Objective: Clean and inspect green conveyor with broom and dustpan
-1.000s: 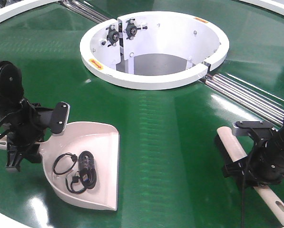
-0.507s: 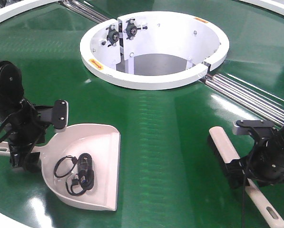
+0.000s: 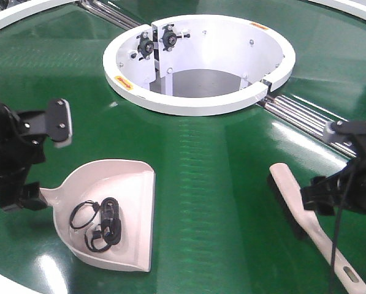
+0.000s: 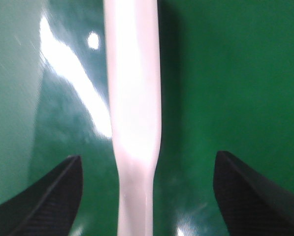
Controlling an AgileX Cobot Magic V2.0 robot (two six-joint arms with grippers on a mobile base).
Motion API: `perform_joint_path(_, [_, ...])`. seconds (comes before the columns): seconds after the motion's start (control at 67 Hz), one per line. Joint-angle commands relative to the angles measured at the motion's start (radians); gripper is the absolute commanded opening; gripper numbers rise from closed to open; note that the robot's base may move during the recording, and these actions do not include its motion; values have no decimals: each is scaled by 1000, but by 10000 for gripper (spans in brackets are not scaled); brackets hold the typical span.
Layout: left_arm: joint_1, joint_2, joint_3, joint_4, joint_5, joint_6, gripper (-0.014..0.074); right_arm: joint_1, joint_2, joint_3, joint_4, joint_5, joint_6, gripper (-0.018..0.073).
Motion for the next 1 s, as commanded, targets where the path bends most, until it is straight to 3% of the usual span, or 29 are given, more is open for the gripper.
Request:
perform_joint_path(0.0, [-8,-118,-18,-19,-10,-103,553,-4,-92,-25,-2,-83,-5,533])
perform_joint_path(0.09, [-8,-200,-18,-19,-44,-185,516,-4,-174,-25,12,-123,-5,533])
perform_joint_path(0.313, [-8,-407,-18,-24,-170,-290,447,-4,-430,-25,34,-149,-36,533])
perform_joint_path(0.388, [-8,-476,-16,-20,-214,-369,429,-4,-528,-25,7,-144,-35,533])
perform_joint_path(0.582, [-9,-650,47,-21,-433,-678,416,-2,-796,109,-4,-250,-35,532])
perform_joint_path(0.642, [-13,-723,135,-19,-511,-712,416,-2,-875,192,-7,-303,-35,531])
perform_joint_path(0.806, [-65,-974,498,-11,-756,-661,416,-2,-1130,406,-38,-453,-39,526])
perform_joint_path(0.985, [-68,-1200,856,-19,-954,-758,416,-2,-1267,579,-1,-604,-30,526])
